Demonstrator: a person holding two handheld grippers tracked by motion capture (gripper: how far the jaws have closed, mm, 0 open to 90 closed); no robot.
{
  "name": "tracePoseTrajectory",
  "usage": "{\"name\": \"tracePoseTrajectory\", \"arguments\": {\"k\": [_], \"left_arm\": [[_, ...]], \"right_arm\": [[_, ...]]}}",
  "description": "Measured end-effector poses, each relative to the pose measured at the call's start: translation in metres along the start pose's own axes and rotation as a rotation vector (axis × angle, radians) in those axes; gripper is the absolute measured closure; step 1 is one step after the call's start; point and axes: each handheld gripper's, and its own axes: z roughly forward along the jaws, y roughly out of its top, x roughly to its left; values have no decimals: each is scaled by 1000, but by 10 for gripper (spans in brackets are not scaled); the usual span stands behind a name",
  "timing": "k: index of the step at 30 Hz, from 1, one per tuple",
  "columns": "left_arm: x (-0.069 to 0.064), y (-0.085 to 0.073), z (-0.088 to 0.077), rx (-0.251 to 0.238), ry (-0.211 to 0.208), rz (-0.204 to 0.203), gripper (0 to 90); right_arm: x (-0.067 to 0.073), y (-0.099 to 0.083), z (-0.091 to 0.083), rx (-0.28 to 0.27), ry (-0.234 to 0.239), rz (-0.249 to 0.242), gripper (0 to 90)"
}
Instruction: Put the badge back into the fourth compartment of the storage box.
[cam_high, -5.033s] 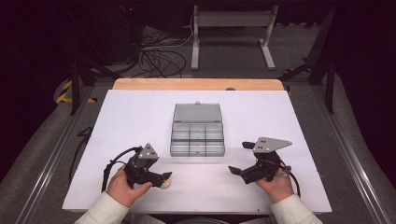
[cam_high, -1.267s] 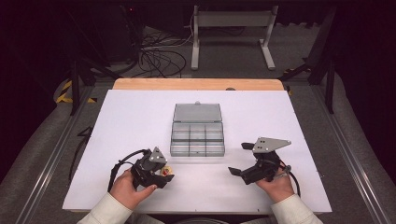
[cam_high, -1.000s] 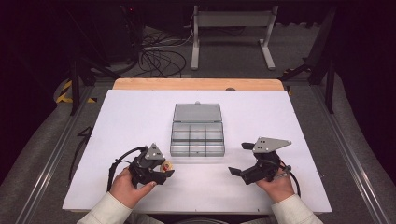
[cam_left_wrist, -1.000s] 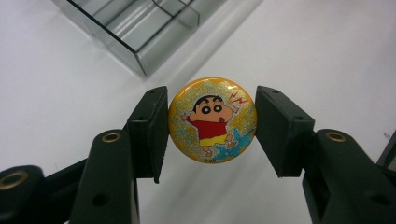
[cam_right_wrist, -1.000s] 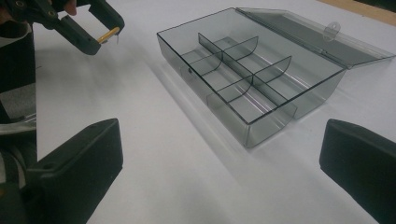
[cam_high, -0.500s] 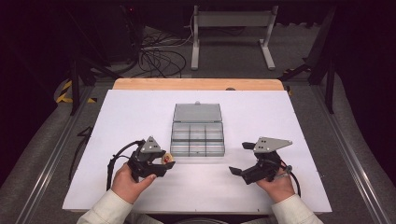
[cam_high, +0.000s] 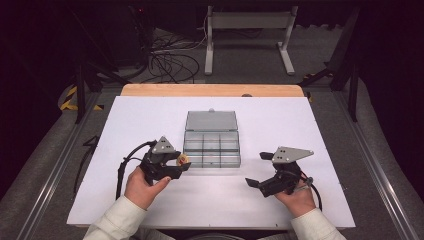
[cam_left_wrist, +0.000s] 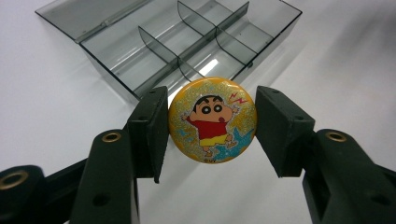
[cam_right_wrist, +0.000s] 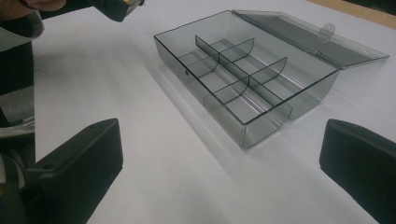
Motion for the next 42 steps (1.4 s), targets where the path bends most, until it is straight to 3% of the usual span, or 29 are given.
{"name": "tracePoseTrajectory", "arguments": {"k": [19, 23, 42], "left_arm": [[14, 17, 22, -77, 11, -65, 472], [15, 19, 28, -81, 18, -57, 473], [20, 22, 50, -92, 67, -104, 469]], "right_arm": [[-2, -1, 0, 0, -3, 3, 1], [-2, -2, 0, 1, -5, 4, 0], [-3, -3, 1, 12, -5, 7, 1]]}}
